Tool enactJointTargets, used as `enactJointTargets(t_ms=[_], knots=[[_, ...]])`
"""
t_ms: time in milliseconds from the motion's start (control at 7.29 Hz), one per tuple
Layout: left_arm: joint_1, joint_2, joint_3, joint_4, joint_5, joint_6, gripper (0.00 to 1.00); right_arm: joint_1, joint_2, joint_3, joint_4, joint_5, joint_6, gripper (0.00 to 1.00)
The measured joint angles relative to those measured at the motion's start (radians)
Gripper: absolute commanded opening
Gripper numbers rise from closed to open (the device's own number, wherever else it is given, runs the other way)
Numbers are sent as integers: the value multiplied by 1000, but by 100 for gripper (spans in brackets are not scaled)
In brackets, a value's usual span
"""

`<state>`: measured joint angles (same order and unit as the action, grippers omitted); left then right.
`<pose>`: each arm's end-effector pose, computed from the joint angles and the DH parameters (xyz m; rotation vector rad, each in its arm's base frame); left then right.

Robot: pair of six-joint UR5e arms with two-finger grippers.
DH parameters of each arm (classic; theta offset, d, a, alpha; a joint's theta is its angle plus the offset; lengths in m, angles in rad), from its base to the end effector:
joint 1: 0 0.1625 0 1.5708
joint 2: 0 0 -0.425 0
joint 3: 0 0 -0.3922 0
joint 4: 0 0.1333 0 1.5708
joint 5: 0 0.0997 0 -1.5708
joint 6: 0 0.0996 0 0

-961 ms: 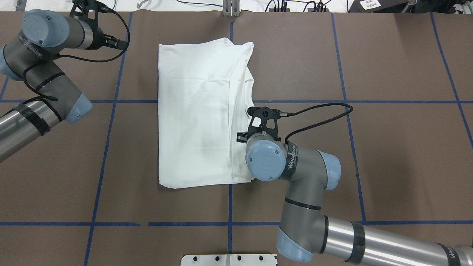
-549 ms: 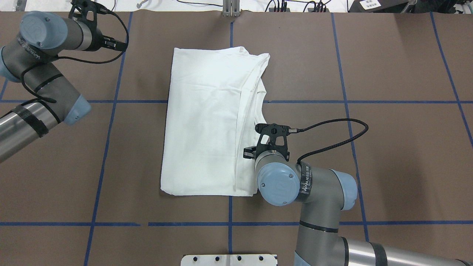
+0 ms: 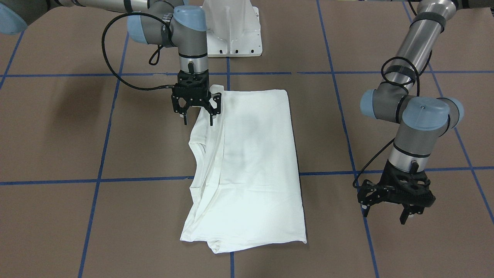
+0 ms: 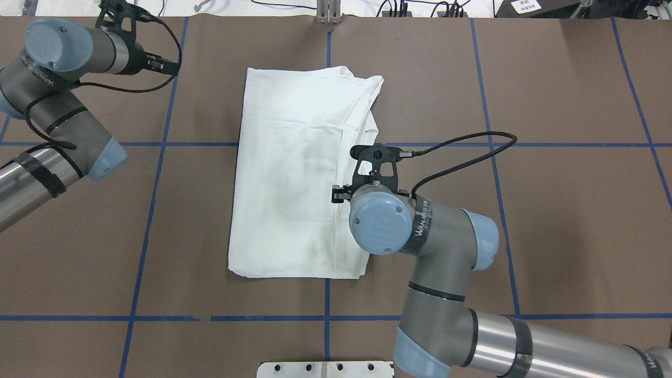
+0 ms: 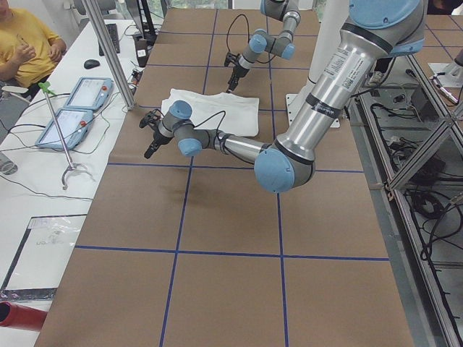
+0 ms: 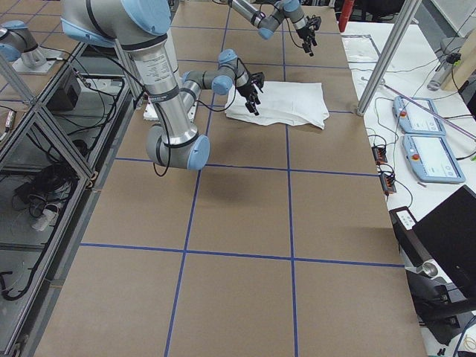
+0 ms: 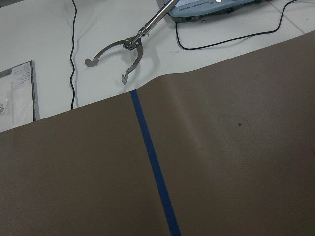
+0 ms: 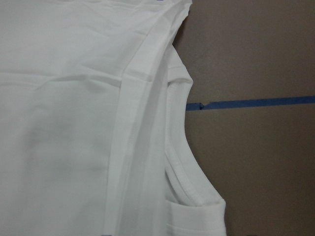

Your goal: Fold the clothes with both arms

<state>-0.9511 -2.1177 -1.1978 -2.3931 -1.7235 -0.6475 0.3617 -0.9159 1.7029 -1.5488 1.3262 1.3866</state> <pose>0.3360 -0.6744 0.4275 0.7183 0.7012 0.0506 -0.5751 -0.3859 0.2164 0.4407 -0.7147 0.2659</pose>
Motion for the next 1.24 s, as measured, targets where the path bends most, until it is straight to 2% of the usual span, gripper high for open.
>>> enactJointTargets(t_ms=[275, 412, 824, 1235], knots=[[-1, 6, -5, 0, -7, 0, 100, 7, 172, -170, -85, 27, -5, 100], [-1, 6, -5, 0, -8, 0, 100, 3, 211, -225, -112, 48, -21, 100], [0, 7, -5, 0, -8, 0, 100, -16, 241, -253, -255, 69, -178, 100], [0, 7, -4, 0, -8, 0, 100, -55, 242, -249, -305, 71, -228, 100]])
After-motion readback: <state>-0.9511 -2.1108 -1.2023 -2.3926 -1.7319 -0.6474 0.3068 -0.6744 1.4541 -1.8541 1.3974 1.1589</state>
